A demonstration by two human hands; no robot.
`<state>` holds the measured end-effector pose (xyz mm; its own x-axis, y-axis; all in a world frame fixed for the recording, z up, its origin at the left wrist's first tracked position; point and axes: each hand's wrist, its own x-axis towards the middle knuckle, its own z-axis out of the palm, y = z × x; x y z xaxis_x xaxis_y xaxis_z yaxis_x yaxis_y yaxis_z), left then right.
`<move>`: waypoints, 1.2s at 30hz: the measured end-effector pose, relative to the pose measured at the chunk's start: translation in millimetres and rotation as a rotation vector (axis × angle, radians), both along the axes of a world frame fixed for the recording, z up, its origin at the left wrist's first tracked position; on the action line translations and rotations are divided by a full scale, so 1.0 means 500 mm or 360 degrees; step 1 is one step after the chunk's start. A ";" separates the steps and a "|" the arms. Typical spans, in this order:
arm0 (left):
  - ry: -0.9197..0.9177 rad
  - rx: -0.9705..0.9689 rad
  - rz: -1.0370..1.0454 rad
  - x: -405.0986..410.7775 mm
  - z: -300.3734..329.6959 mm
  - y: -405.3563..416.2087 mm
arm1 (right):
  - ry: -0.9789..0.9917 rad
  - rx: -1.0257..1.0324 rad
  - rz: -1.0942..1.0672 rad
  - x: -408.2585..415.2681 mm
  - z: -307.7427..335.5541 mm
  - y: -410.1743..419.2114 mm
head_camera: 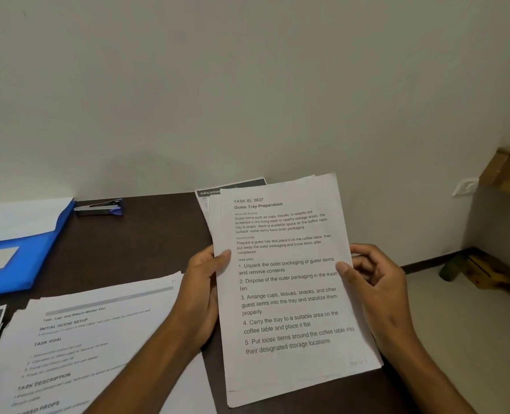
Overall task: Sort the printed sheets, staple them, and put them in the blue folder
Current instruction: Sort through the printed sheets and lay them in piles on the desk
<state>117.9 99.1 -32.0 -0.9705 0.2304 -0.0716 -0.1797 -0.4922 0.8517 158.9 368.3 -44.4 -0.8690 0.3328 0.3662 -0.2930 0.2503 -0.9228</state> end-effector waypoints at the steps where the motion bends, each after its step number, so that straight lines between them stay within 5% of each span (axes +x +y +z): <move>1: 0.0001 -0.0002 0.0002 0.000 0.000 -0.001 | 0.0000 0.0002 -0.0001 0.002 0.002 -0.001; 6: -0.0001 0.0060 -0.0005 0.003 0.004 -0.001 | -0.0049 0.0008 -0.0082 0.003 0.004 0.006; 12: -0.0042 0.0133 -0.0015 0.006 0.013 0.002 | 0.0069 -0.0623 -0.1456 -0.016 -0.005 0.116; 15: -0.0045 0.0135 -0.0020 0.006 0.013 0.000 | -0.0017 -0.0762 -0.1650 -0.012 -0.020 0.150; 20: -0.0036 0.0171 -0.0042 0.009 0.014 0.000 | -0.0020 -0.0656 -0.1390 -0.019 -0.018 0.137; 28: -0.0035 0.0173 -0.0076 0.013 0.017 0.000 | -0.0140 -0.0618 -0.0158 0.001 0.021 0.061; 36: 0.0006 0.0142 -0.0073 0.010 0.014 0.004 | -0.0141 -0.0457 0.0112 0.009 0.025 0.032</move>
